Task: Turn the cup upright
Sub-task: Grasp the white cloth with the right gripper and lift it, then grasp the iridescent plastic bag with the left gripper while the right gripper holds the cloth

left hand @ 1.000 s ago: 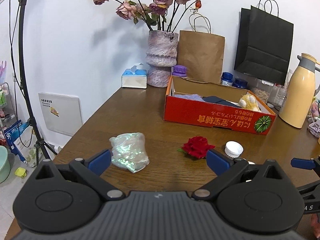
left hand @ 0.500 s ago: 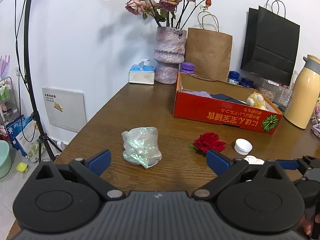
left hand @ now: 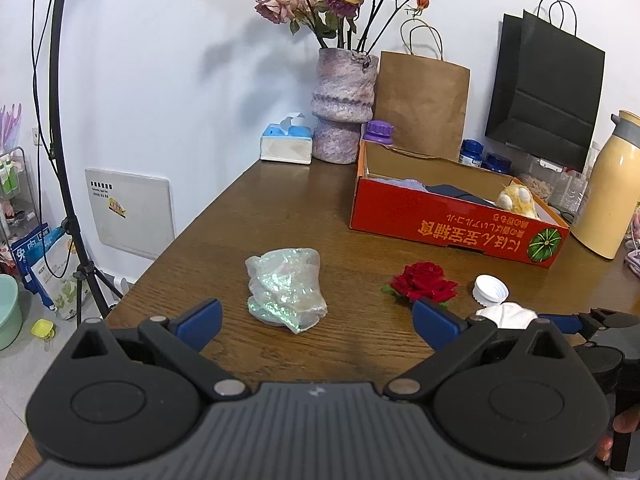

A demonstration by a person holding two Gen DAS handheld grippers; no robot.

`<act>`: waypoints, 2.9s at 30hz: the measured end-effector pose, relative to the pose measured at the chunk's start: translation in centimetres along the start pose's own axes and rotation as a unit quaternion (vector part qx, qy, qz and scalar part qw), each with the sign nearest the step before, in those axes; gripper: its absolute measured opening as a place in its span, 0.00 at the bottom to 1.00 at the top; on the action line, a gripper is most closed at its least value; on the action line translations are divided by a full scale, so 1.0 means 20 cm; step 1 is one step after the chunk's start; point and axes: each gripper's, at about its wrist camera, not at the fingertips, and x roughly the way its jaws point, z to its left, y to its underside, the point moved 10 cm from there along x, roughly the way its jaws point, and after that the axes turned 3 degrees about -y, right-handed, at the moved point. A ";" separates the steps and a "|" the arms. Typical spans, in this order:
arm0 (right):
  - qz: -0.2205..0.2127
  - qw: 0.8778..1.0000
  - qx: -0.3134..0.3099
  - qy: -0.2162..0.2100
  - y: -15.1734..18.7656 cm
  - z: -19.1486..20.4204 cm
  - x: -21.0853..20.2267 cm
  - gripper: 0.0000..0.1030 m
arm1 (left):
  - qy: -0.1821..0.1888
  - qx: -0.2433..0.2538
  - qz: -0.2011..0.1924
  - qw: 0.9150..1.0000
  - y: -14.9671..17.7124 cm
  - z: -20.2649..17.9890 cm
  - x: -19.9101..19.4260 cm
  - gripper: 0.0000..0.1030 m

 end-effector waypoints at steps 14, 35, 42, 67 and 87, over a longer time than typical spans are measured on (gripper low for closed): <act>-0.025 1.000 0.006 0.008 0.00 -0.02 -0.07 0.50 | -0.008 -0.002 -0.001 1.000 0.00 0.01 -0.03 1.00; -0.090 0.996 0.023 0.018 -0.02 -0.06 -0.21 0.25 | -0.015 0.007 0.002 1.000 -0.02 0.01 -0.01 1.00; -0.126 0.991 0.002 0.037 -0.05 -0.04 -0.28 0.25 | -0.024 0.018 0.014 0.999 -0.02 0.04 0.09 1.00; -0.144 0.988 -0.005 0.046 -0.06 -0.04 -0.31 0.26 | -0.023 0.006 0.060 0.998 0.00 0.05 0.49 0.49; -0.157 0.986 -0.005 0.053 -0.07 -0.03 -0.33 0.26 | -0.013 0.006 0.015 1.000 0.00 -0.04 0.37 0.41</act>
